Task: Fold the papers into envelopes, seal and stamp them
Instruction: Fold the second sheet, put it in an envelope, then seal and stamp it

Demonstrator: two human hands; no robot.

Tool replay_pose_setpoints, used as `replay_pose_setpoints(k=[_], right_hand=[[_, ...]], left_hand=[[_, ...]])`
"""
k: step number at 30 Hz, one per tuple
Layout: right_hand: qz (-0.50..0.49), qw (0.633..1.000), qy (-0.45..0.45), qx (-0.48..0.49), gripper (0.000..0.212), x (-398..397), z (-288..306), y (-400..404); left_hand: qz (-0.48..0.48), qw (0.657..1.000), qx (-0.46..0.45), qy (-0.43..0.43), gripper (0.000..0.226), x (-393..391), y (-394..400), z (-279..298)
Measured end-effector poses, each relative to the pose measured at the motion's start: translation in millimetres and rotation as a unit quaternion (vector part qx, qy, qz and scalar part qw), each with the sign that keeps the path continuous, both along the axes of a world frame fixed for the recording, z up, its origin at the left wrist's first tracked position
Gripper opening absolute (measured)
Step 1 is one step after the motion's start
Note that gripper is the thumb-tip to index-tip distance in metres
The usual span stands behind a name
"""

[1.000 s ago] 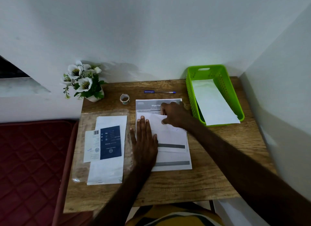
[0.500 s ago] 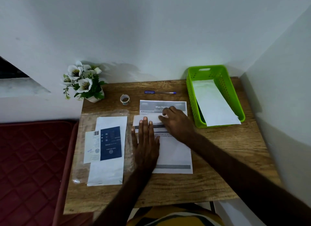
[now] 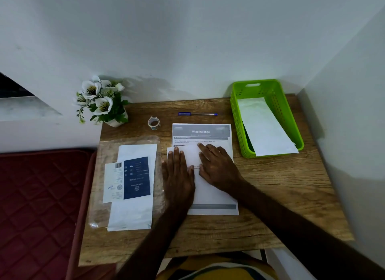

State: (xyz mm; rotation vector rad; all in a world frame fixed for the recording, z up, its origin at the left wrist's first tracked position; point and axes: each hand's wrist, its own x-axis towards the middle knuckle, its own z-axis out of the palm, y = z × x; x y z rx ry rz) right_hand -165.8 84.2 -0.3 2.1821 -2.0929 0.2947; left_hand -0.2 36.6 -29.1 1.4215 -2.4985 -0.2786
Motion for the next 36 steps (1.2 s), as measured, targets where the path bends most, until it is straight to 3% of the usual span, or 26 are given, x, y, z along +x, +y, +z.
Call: replay_pose_setpoints(k=[11, 16, 23, 31, 36], right_hand=[[0.013, 0.994, -0.087, 0.066, 0.051, 26.1, -10.1, -23.8], [-0.061, 0.988, -0.134, 0.056, 0.056, 18.4, -9.8, -10.6], [-0.202, 0.970, -0.112, 0.072, 0.066, 2.4, -12.0, 17.9], [-0.251, 0.957, -0.113, 0.091, 0.071, 9.8, -3.5, 8.5], [-0.254, 0.959, -0.123, 0.023, 0.061, 9.4, 0.8, 11.1]], left_hand=[[-0.008, 1.000, 0.002, -0.010, 0.055, -1.1, -0.9, -3.6], [-0.001, 1.000, 0.012, 0.001, 0.058, -0.8, -1.0, -0.4], [-0.002, 1.000, 0.018, 0.020, 0.060, -1.0, -0.1, 0.4], [0.003, 1.000, 0.023, 0.010, 0.061, -2.5, -0.7, 0.4], [0.001, 0.999, 0.033, 0.005, 0.062, -3.1, -1.3, 3.6]])
